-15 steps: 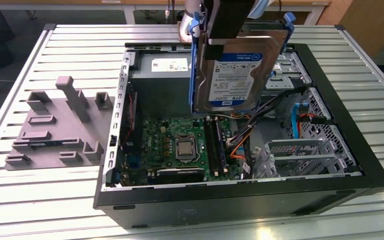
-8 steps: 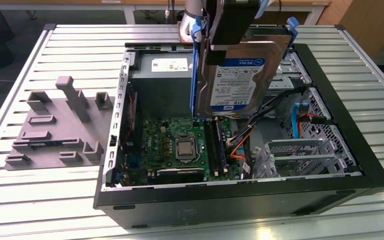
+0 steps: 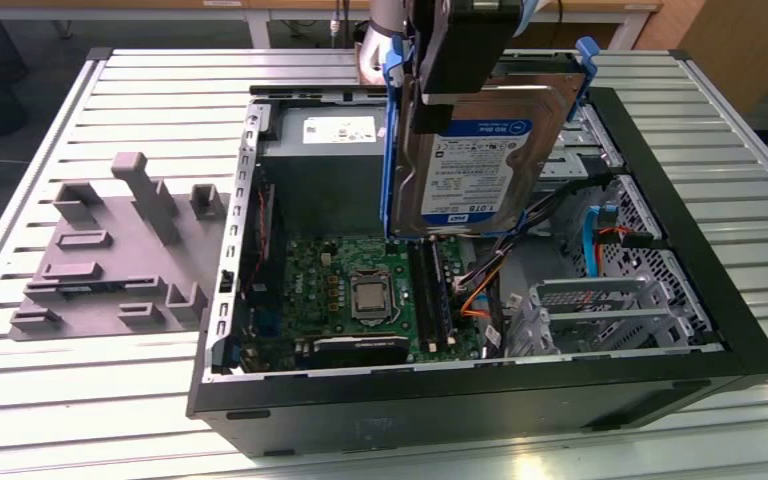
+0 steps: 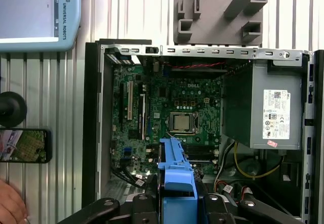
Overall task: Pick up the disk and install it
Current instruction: 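Insert the disk into the insertion slot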
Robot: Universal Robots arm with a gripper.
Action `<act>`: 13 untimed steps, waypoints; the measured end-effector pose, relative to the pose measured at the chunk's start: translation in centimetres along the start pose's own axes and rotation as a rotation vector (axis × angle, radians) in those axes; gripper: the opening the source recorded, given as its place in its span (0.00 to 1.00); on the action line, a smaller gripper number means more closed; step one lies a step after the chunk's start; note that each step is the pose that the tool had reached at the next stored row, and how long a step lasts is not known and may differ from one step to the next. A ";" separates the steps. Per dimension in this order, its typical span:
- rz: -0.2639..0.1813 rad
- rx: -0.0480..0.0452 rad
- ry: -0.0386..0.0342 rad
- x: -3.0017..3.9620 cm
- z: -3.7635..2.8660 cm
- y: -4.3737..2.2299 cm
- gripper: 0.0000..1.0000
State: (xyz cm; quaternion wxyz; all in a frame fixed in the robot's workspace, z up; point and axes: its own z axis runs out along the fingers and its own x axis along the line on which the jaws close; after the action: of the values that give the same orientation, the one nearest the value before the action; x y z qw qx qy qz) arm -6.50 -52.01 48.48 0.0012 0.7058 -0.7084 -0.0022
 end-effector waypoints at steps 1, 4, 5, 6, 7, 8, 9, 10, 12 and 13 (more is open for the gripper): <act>0.000 0.0000 0.0000 0.02 0.00 0.00 0.36; 0.000 0.0000 0.0000 0.03 0.00 0.00 0.36; 0.000 0.0000 0.0000 0.03 0.00 0.00 0.36; 0.000 0.0000 0.0000 0.03 0.00 0.00 0.36; 0.000 0.0000 0.0000 0.03 0.00 0.00 0.36; 0.000 0.0000 0.0000 0.04 0.00 0.00 0.36; 0.000 0.0000 0.0000 0.04 0.00 0.00 0.36; 0.000 0.0000 0.0000 0.04 0.00 0.00 0.36; 0.000 0.0000 0.0000 0.06 0.00 -0.04 0.36; 0.000 0.0000 0.0001 0.07 0.00 -0.13 0.36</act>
State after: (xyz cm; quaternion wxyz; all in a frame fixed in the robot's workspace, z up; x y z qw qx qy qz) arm -6.37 -52.08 48.48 0.0012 0.7059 -0.7083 -0.0022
